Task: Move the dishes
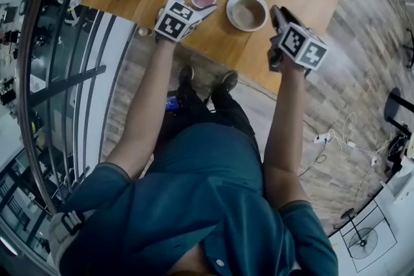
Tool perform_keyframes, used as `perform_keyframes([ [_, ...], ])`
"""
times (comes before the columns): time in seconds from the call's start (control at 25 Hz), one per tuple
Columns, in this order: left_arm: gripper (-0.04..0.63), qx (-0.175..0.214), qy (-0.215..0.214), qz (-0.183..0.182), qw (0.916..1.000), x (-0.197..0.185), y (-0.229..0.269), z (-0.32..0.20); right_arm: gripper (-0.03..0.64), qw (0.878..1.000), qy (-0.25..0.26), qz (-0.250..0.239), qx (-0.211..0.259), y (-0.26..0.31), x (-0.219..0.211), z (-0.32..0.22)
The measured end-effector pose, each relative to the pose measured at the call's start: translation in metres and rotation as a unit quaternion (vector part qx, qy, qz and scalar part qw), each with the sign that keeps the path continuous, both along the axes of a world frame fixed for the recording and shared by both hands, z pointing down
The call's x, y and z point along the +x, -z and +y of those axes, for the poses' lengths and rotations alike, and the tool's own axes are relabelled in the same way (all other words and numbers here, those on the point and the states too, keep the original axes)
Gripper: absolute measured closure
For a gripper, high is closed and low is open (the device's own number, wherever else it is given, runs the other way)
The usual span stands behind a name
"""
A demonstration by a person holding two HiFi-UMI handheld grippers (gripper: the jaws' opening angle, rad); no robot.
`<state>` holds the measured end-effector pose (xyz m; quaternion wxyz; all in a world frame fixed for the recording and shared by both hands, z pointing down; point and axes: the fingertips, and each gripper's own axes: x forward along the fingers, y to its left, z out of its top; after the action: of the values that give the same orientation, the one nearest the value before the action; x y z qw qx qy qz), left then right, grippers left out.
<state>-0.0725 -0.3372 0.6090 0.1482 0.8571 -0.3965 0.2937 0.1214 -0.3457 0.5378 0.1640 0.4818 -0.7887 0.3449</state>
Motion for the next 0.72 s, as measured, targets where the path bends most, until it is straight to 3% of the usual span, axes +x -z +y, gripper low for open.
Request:
perform_keyframes([
  [0.72,0.242,-0.002,0.019,0.007,0.9998,-0.017,-0.039,-0.003,0.517,0.996,0.005,0.037,-0.077,-0.093,-0.002,-0.003],
])
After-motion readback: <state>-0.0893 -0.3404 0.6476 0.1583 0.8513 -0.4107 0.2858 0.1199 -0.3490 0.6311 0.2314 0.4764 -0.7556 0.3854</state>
